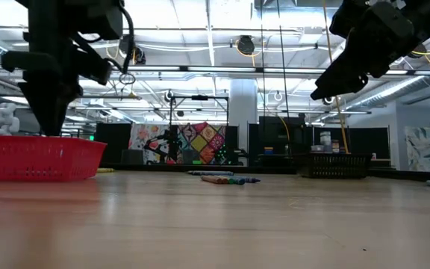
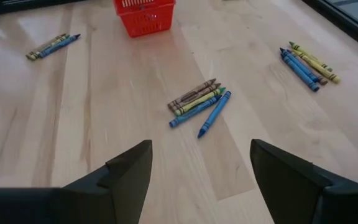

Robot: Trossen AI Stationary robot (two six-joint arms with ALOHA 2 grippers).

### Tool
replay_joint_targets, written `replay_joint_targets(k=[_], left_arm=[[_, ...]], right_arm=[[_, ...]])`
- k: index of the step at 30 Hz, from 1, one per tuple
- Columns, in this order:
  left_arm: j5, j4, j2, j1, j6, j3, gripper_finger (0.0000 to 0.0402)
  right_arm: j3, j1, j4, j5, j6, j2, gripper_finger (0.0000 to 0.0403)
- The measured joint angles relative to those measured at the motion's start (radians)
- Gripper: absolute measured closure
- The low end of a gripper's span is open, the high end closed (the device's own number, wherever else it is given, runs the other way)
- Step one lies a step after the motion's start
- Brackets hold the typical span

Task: Sort crayons
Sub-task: Put the blue crayon in the red bin into the yellow bin

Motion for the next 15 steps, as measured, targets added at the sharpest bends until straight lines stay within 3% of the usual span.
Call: replay_joint_targets(k=[9, 15], left_arm=[[0.069, 0.025, 0.000, 0.085, 0.051, -0.034, 0.0285], [0.092, 0.077, 0.000, 0.083, 0.125, -0.094, 0.0285]], right_arm=[[0.000, 0.000, 0.000, -0.001, -0.019, 0.000, 0.0148], [0.000, 0.000, 0.000, -0.002, -0.019, 0.000, 0.0148]])
